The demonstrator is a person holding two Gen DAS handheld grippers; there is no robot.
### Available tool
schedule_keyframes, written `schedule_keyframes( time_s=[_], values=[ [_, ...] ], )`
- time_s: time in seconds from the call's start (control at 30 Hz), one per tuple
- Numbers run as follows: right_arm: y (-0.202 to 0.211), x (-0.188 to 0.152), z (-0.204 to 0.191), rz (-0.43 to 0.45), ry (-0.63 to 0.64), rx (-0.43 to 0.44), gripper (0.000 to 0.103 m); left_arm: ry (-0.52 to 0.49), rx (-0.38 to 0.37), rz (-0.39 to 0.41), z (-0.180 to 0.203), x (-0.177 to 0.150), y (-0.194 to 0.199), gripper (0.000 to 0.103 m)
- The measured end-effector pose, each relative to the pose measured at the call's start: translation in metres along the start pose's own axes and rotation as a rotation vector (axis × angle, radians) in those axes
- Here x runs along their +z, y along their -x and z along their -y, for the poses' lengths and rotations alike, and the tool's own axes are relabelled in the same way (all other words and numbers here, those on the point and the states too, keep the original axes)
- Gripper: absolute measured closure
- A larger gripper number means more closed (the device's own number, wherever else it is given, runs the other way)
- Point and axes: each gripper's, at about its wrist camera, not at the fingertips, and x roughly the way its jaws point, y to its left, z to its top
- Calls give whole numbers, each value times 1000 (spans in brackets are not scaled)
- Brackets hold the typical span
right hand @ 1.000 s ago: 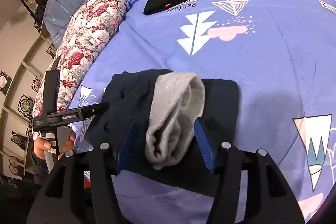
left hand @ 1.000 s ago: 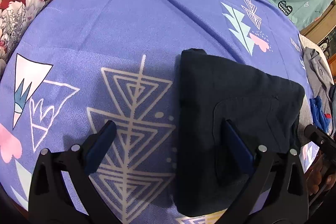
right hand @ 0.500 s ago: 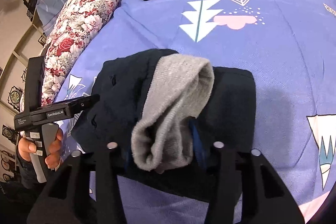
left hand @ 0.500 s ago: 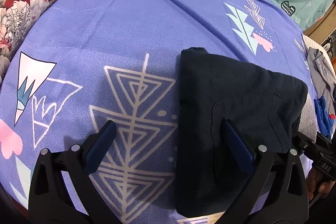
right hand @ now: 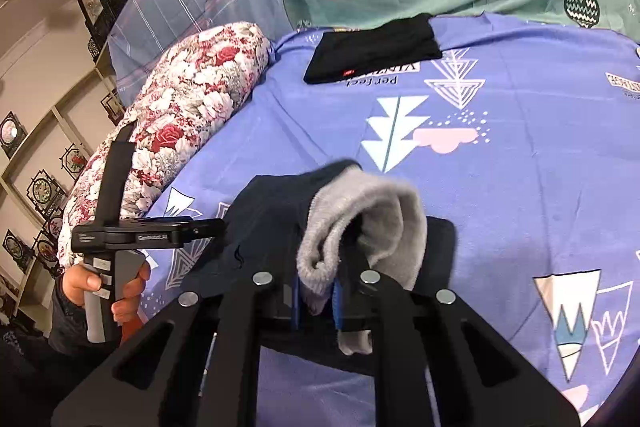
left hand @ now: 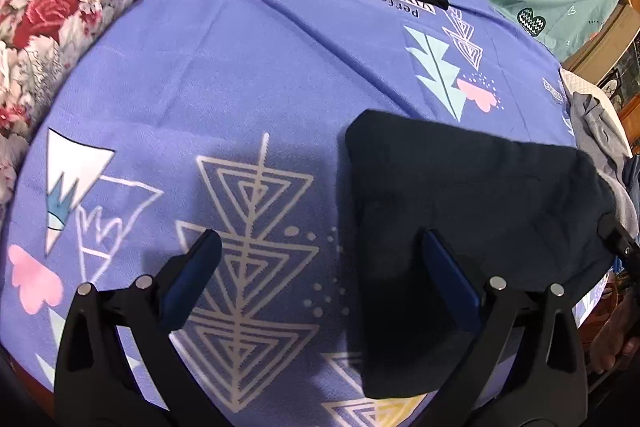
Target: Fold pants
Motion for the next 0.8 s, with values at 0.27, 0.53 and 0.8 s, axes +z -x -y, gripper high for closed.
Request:
schedule_keyframes(
  time_s=[0.27,0.53,0.8],
  values=[
    [-39,-31,33,-178,-71,-65,90,-29,27,-46,9,-5,-21,2],
    [-11,-34,59,-160,-210,30,52,21,1,-71,2,-5,-24,2],
    [-24,-43,47,-234,-194,63,52,15,15,-71,4,-5,-24,2]
  ],
)
